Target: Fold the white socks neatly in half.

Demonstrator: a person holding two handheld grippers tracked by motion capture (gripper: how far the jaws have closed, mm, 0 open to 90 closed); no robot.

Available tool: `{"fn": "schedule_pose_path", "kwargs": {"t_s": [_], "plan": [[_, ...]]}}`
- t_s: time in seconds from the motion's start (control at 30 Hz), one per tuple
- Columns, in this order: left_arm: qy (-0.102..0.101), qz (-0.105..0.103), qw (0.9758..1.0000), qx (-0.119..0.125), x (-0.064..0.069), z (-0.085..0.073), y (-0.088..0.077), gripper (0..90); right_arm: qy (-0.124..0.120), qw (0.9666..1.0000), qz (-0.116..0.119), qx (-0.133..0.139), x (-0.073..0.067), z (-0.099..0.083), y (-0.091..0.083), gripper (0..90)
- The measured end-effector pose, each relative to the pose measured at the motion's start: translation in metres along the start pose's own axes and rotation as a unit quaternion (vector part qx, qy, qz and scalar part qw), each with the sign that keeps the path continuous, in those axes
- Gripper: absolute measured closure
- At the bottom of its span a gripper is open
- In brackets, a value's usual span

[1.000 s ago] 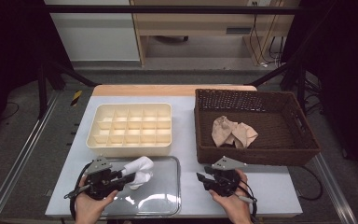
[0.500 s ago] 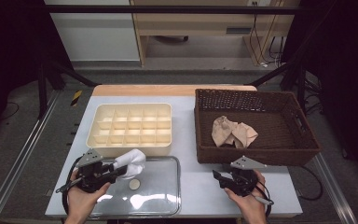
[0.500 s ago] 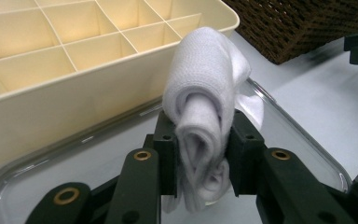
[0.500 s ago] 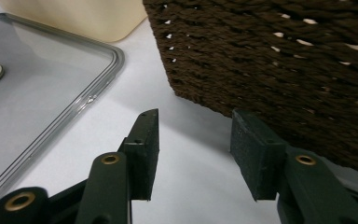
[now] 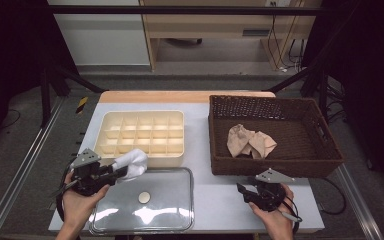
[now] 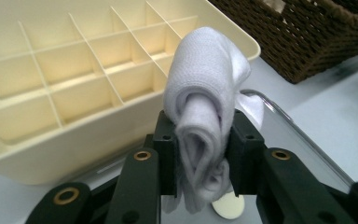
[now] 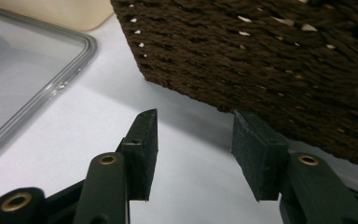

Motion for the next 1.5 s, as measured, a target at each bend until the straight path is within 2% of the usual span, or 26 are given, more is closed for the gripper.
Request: {"fn": "schedule_pose_path", "kwargs": {"t_s": [0.17, 0.33, 0.57, 0.6, 0.9, 1.07, 1.43, 1.5], "plan": [[0.003, 0.011, 0.9999, 0.006, -0.009, 0.017, -0.004, 68.2, -0.001, 1.0, -0.004, 0.001, 0.004, -0.002, -0.003, 51.5], [-0.002, 0.024, 0.9997, 0.007, -0.021, 0.027, -0.003, 68.3, -0.001, 1.0, -0.004, 0.001, 0.006, -0.002, -0.003, 51.8], [-0.015, 0.044, 0.9989, -0.007, -0.042, 0.037, 0.011, 68.3, -0.004, 1.0, -0.002, -0.002, 0.005, -0.003, -0.002, 52.3], [-0.022, 0.049, 0.9984, -0.015, -0.046, 0.037, 0.018, 68.4, -0.004, 1.0, 0.0, -0.003, 0.005, -0.004, -0.002, 52.4], [-0.023, 0.068, 0.9964, -0.046, -0.059, 0.035, 0.036, 68.4, -0.005, 1.0, 0.002, -0.004, 0.005, -0.003, -0.002, 52.6], [-0.02, 0.08, 0.9938, -0.075, -0.069, 0.03, 0.043, 68.5, -0.004, 1.0, 0.002, -0.005, 0.006, -0.003, -0.001, 52.7], [-0.017, 0.091, 0.9901, -0.106, -0.077, 0.025, 0.043, 68.8, -0.002, 0.9999, 0.005, -0.01, 0.005, -0.002, 0.001, 53.4], [-0.012, 0.095, 0.9885, -0.116, -0.079, 0.024, 0.043, 68.8, -0.001, 0.9999, 0.006, -0.01, 0.005, -0.002, 0.001, 53.6]]}}
Point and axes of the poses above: each handheld gripper's, and its own axes: y roughly forward along the jaws, z roughly out of its top, x roughly to its right, the point moved 7 cm from there along y, roughly forward along the jaws, and after that the axes turned 1 degree about y, right-handed, at the moved point
